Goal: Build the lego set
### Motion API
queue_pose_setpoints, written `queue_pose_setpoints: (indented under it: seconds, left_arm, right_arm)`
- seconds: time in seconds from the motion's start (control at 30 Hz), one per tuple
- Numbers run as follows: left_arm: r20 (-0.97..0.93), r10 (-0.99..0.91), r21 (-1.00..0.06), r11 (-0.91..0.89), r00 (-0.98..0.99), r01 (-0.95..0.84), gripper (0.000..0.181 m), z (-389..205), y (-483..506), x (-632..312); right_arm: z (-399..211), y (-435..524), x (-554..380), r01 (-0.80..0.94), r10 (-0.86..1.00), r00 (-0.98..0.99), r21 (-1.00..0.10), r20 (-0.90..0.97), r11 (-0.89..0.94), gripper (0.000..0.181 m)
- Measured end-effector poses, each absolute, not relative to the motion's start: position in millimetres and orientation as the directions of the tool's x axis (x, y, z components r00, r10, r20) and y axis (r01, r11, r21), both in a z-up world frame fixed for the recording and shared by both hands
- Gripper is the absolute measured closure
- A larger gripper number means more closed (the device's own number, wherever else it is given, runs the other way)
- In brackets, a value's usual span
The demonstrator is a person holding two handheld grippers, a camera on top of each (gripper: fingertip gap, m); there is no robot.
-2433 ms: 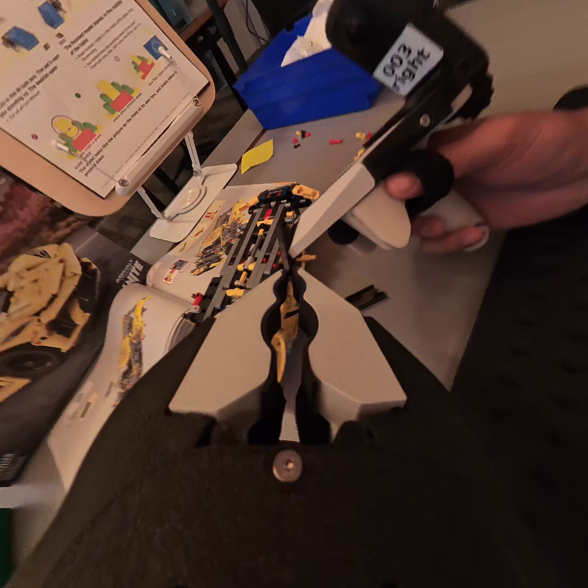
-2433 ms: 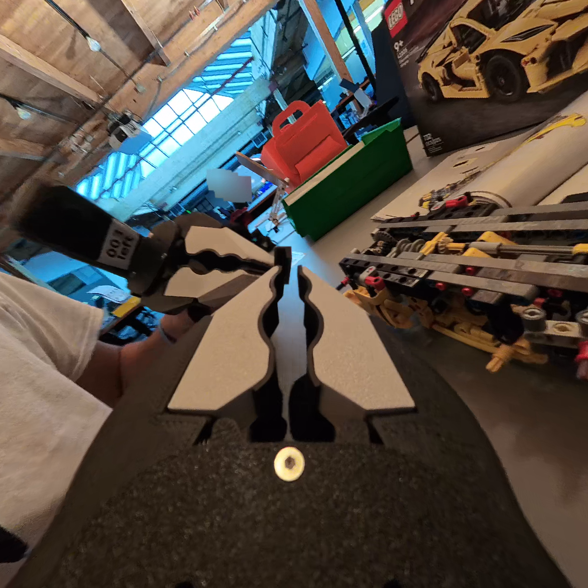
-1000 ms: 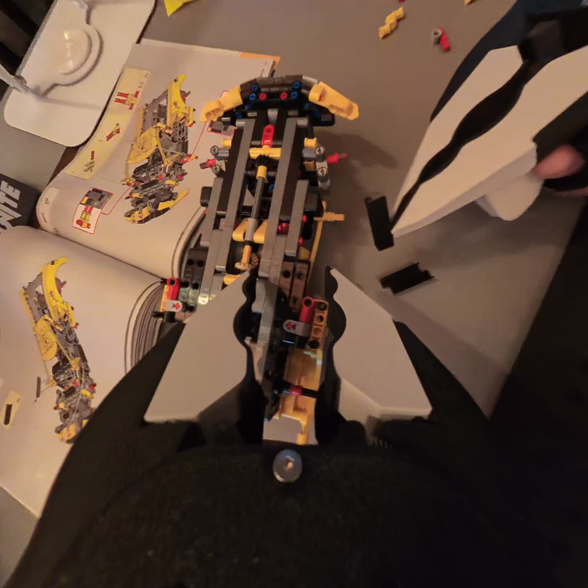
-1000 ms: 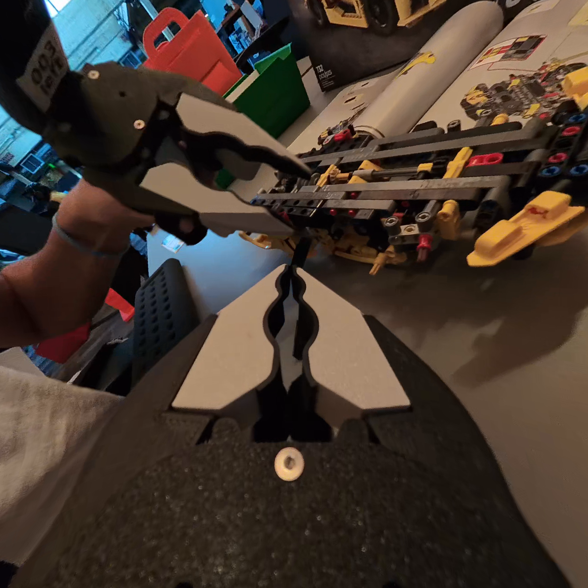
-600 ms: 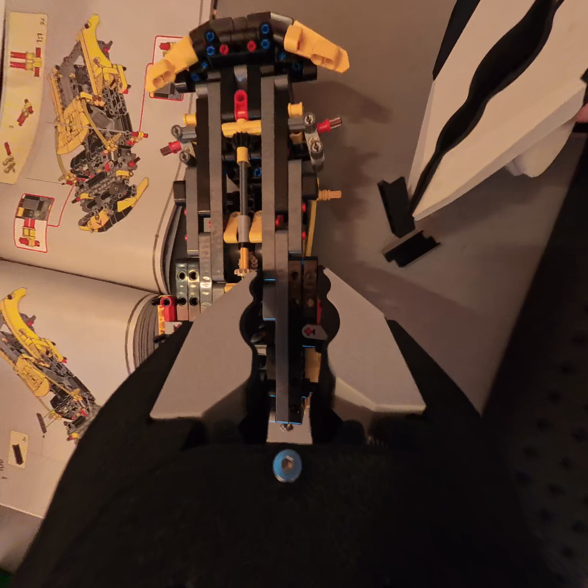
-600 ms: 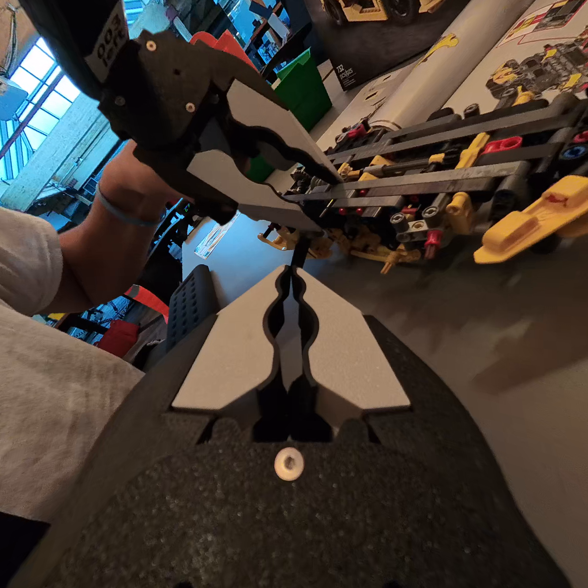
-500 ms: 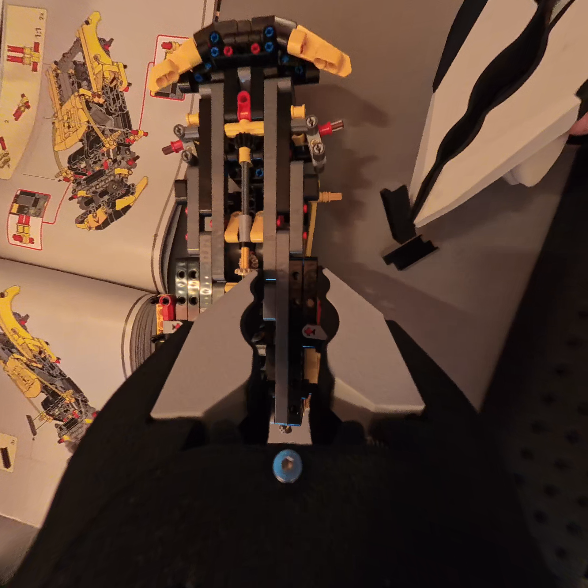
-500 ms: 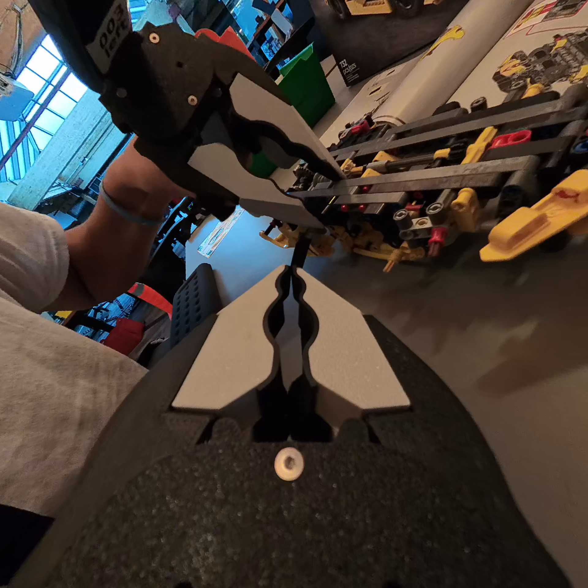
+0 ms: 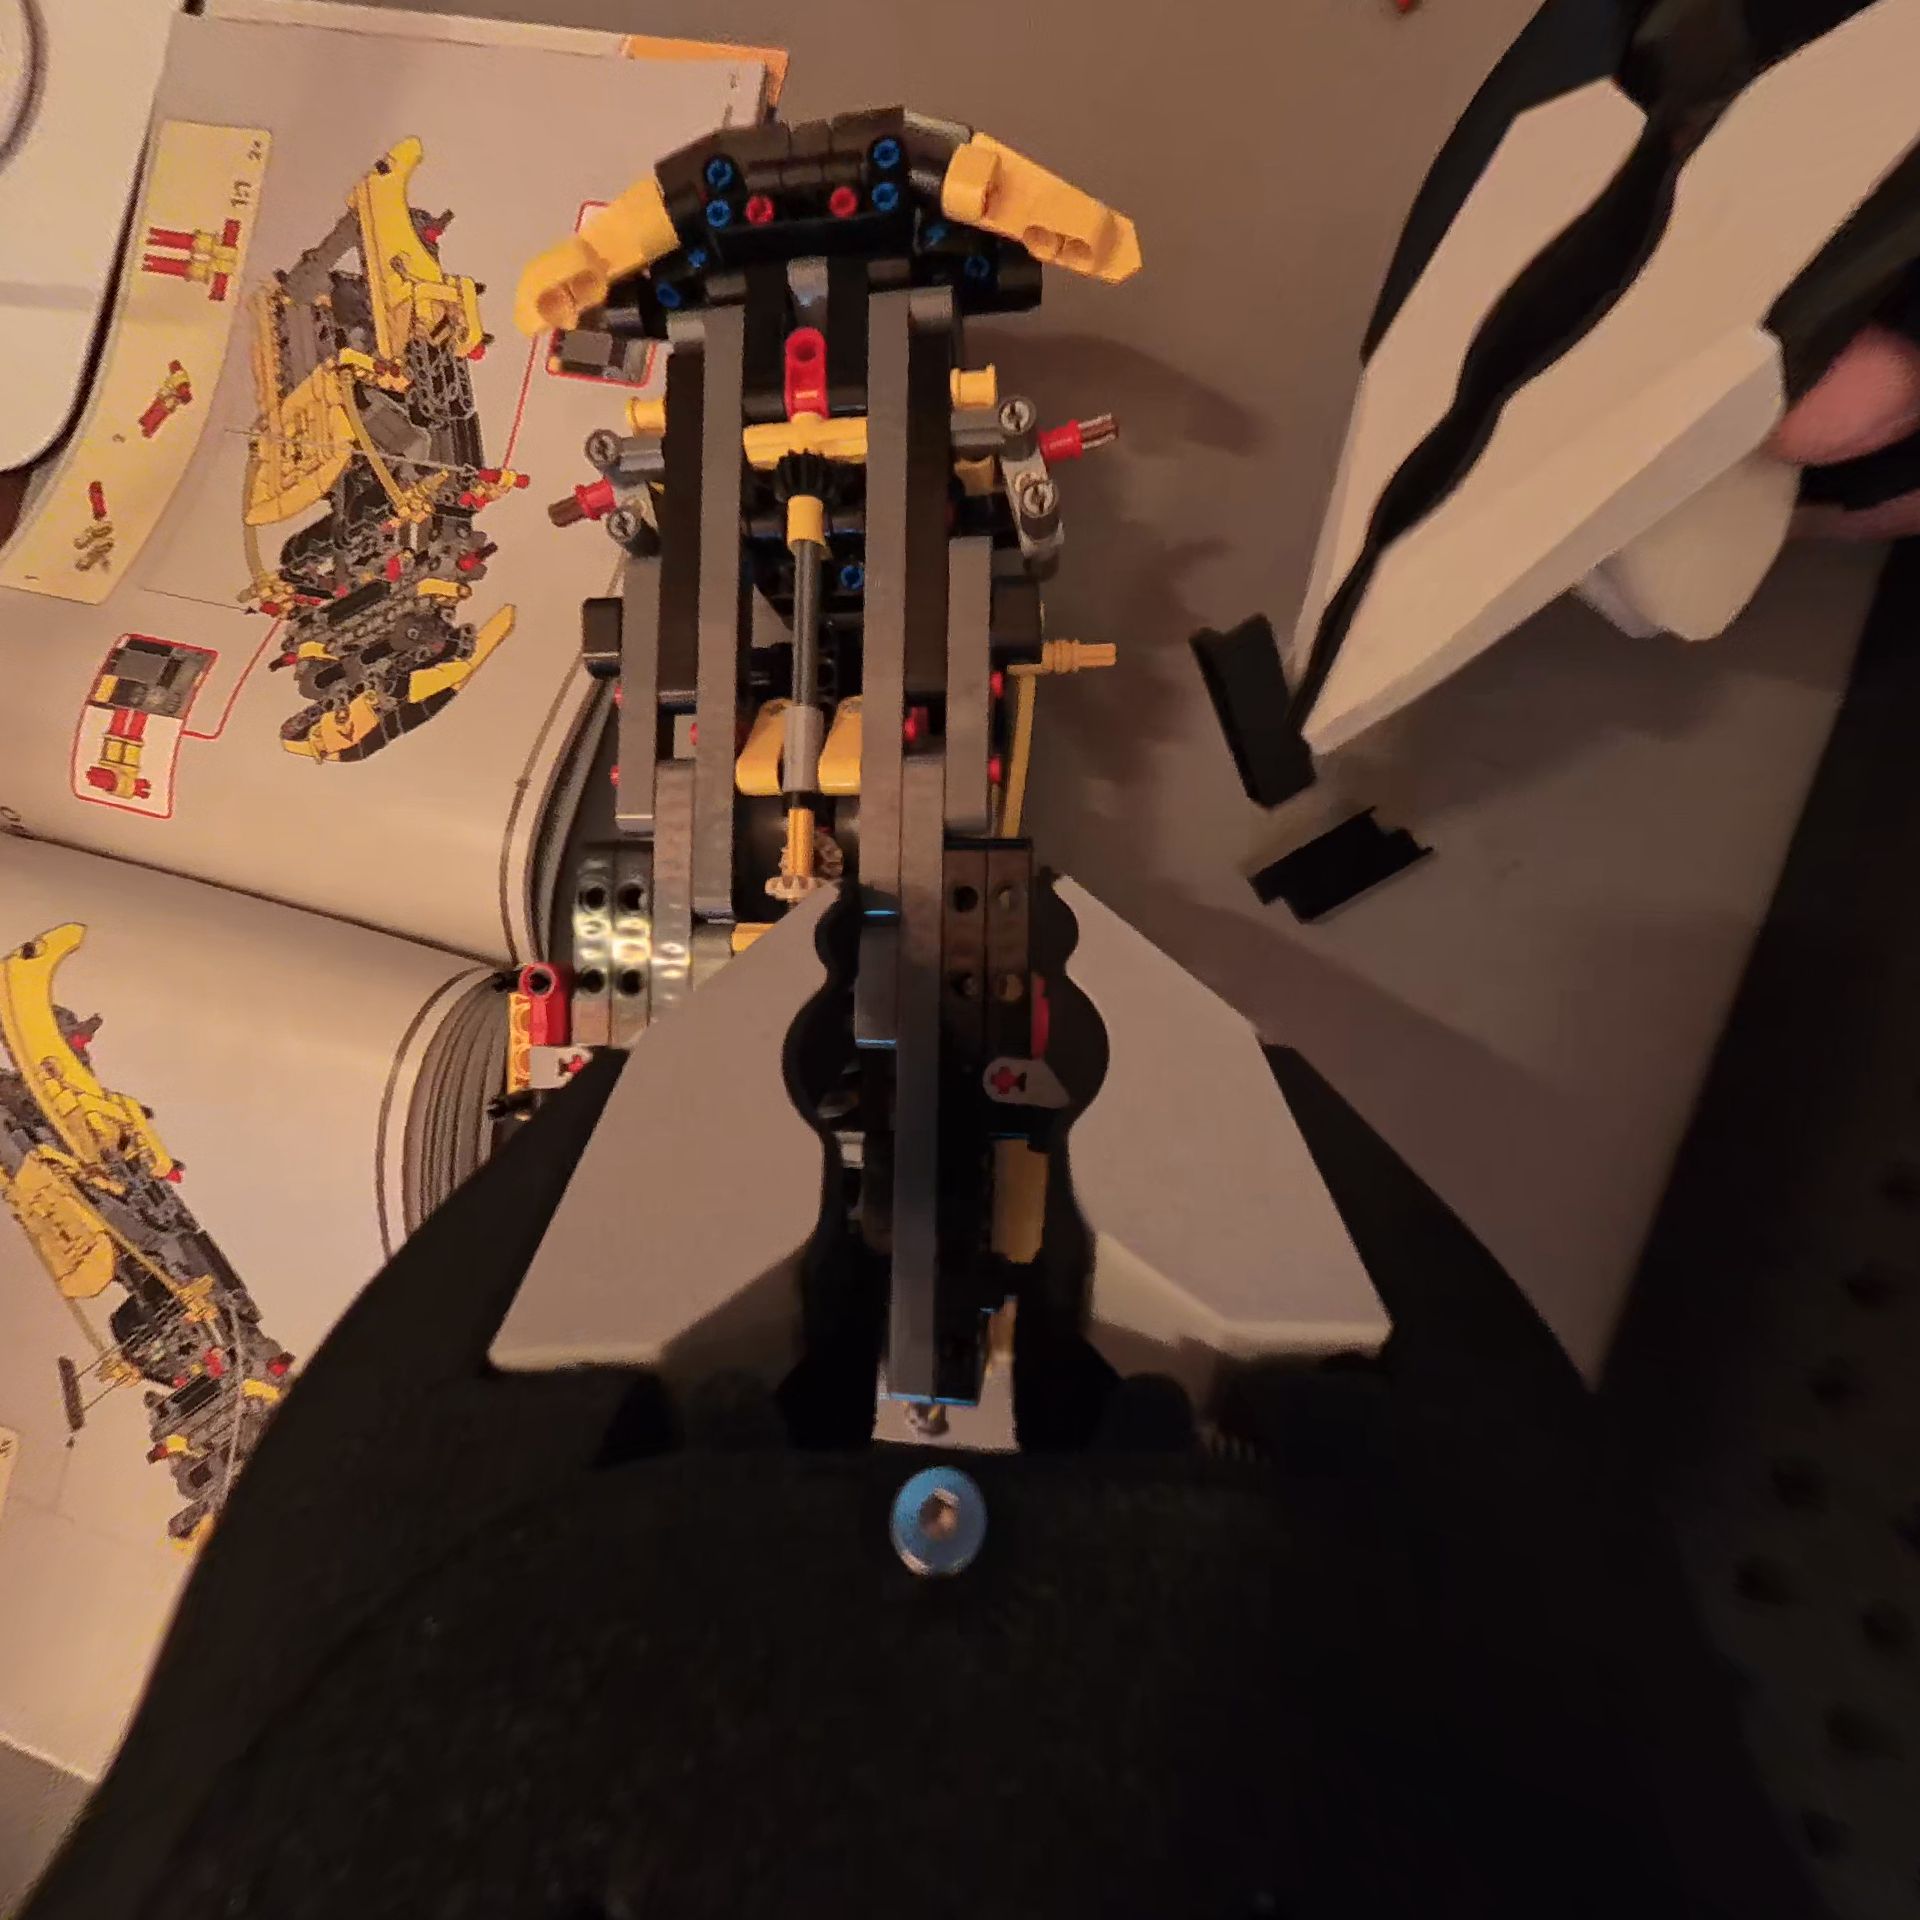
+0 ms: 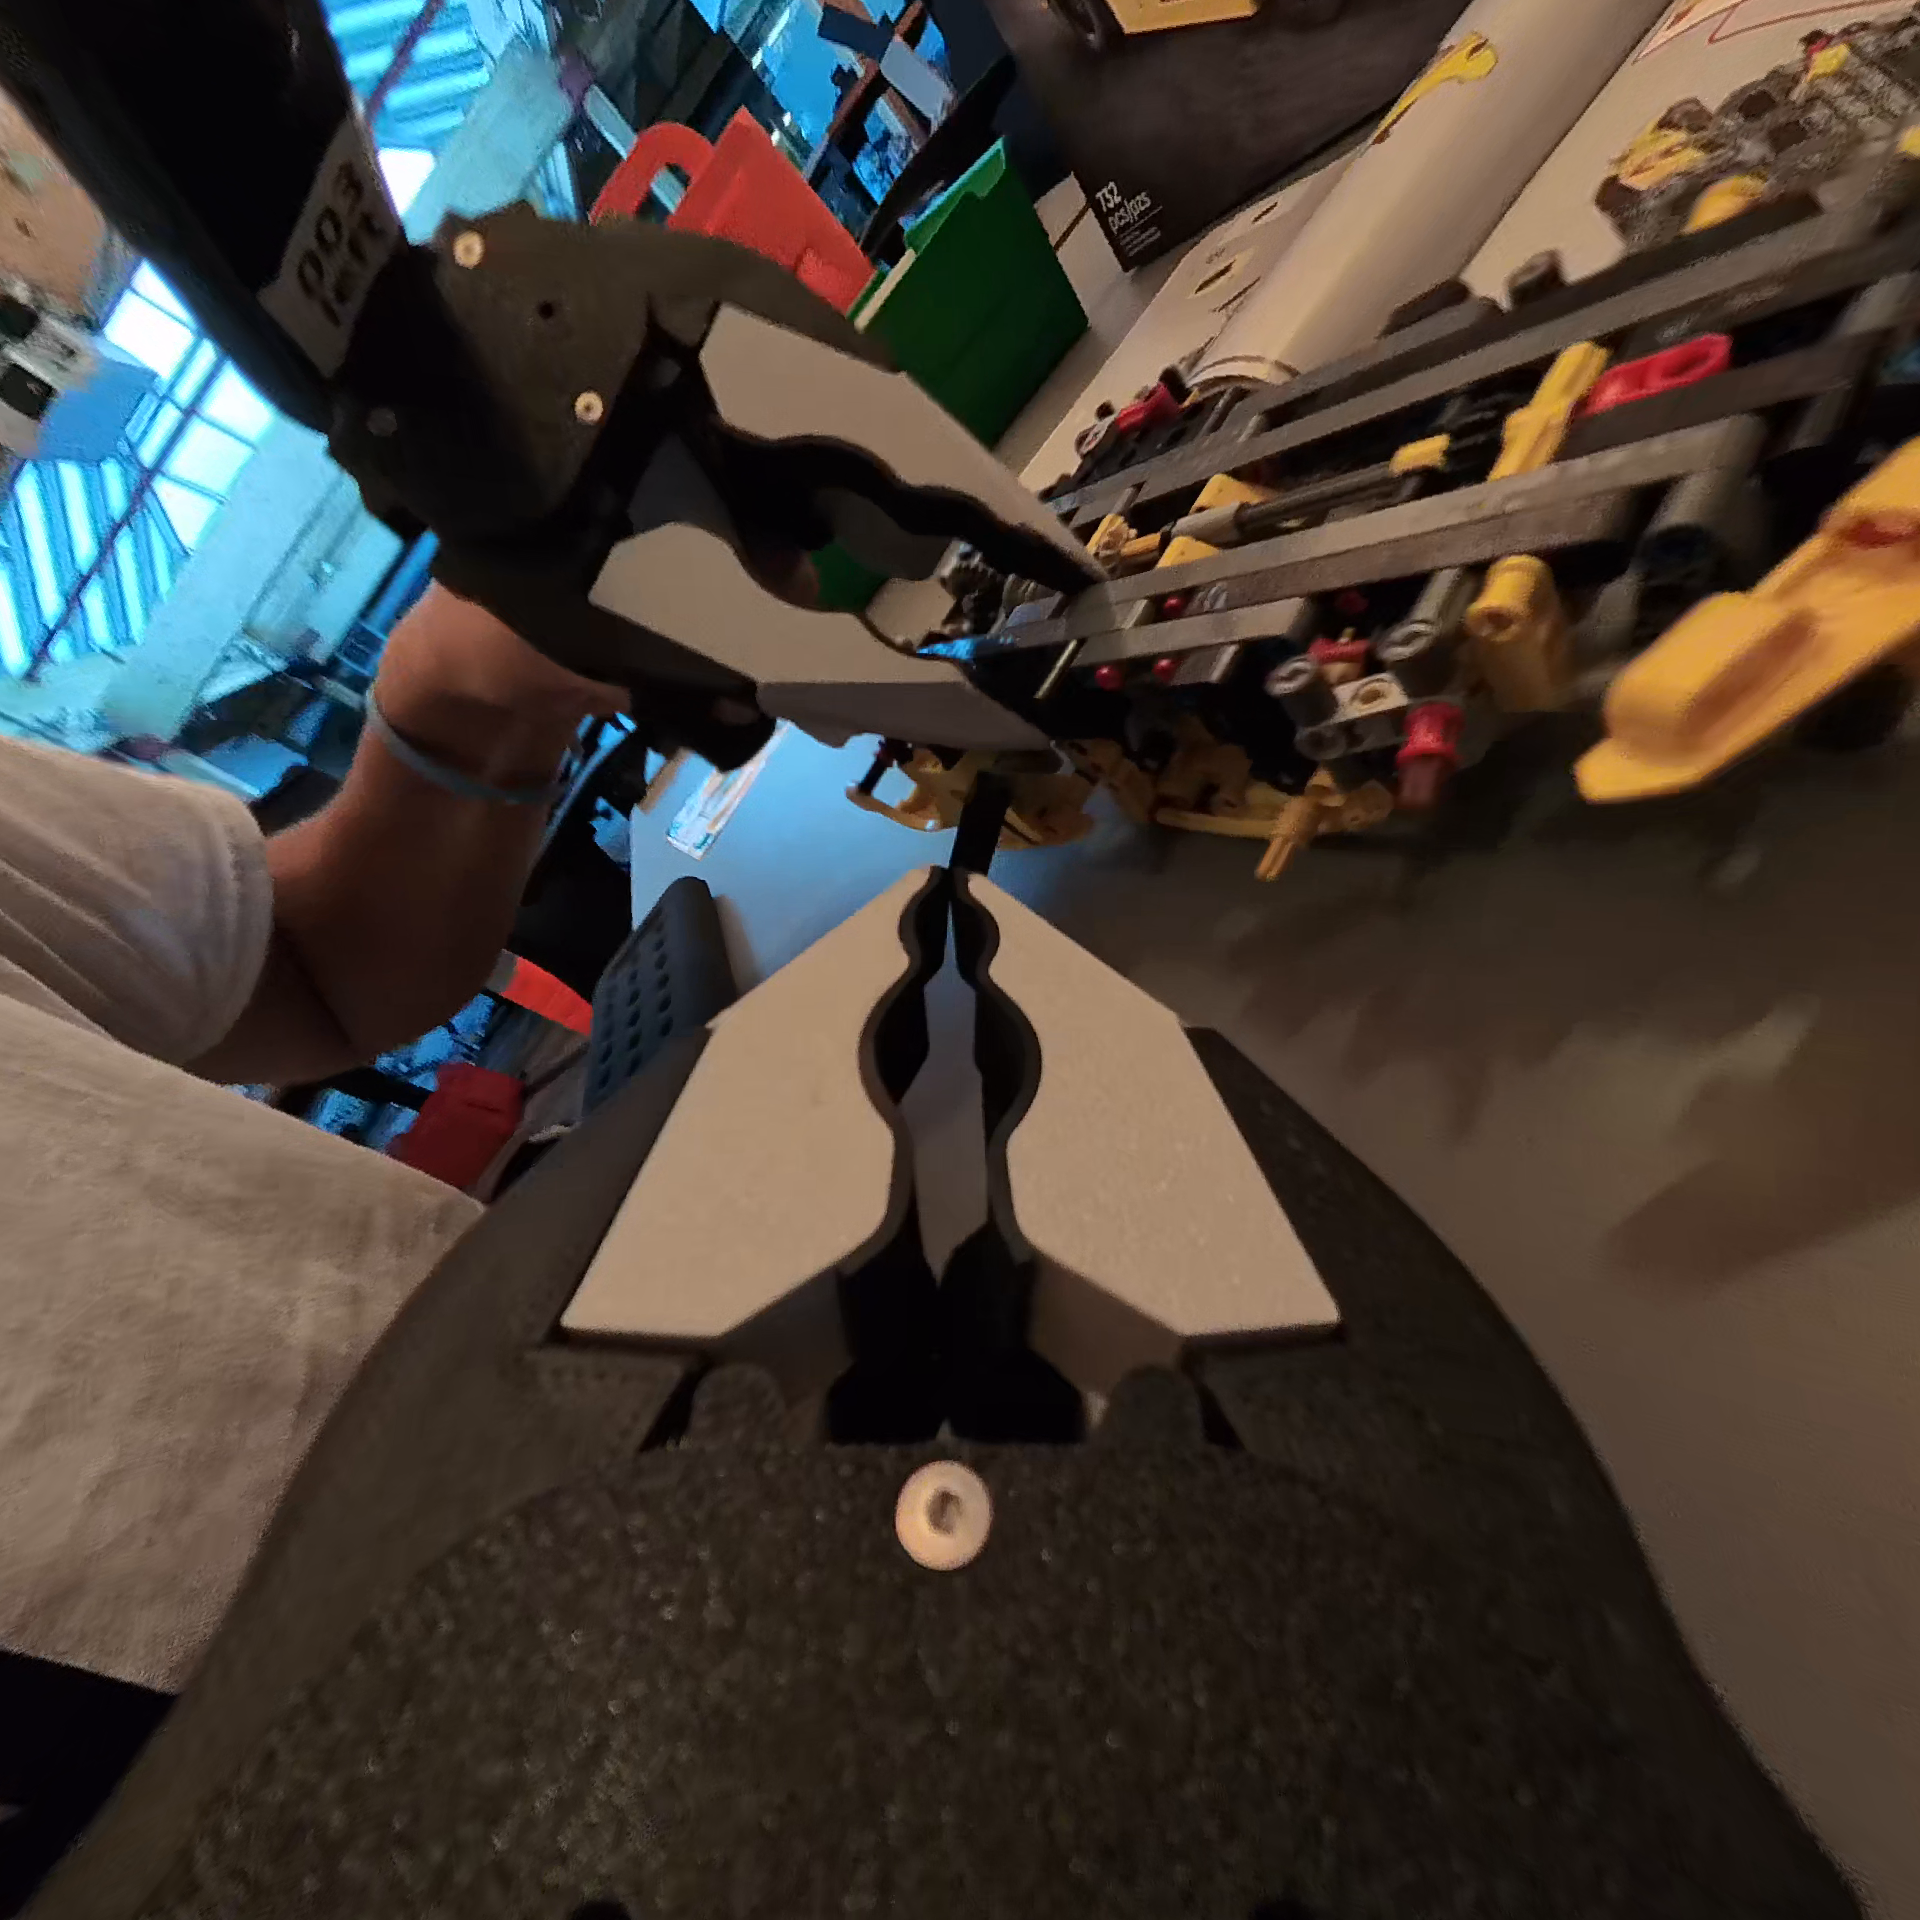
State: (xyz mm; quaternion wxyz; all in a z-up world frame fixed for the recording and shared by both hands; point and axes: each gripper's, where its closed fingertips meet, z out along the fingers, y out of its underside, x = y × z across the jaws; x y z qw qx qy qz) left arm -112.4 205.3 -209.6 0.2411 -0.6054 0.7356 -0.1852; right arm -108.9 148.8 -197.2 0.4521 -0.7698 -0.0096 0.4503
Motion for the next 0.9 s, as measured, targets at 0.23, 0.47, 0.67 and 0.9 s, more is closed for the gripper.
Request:
queue_pose_setpoints:
  seconds: [0.23,0.47,0.67,0.9]
  left_arm:
    - [-0.211,-0.969,-0.707,0.243,-0.129,-0.665,0.138,-180.2,177.3,-110.4]
    - [-0.378,-0.922,-0.729,0.352,-0.084,-0.587,0.144,-175.8,167.4,-115.1]
    - [-0.438,-0.895,-0.734,0.408,-0.080,-0.543,0.159,-183.2,157.7,-118.7]
    - [-0.493,-0.870,-0.736,0.427,-0.016,-0.526,0.160,-190.4,161.5,-113.9]
  right_arm:
    - [-189.8,158.6,-98.2,-0.607,0.331,0.388,-0.509,-0.860,-0.610,0.181]
    - [-179.1,160.1,-119.9,-0.714,0.290,0.176,-0.325,-0.941,-0.620,0.181]
    - [-180.1,160.7,-111.7,-0.744,0.294,0.223,-0.357,-0.930,-0.565,0.181]
    - [-183.6,163.5,-121.2,-0.716,0.298,0.270,-0.398,-0.916,-0.573,0.181]
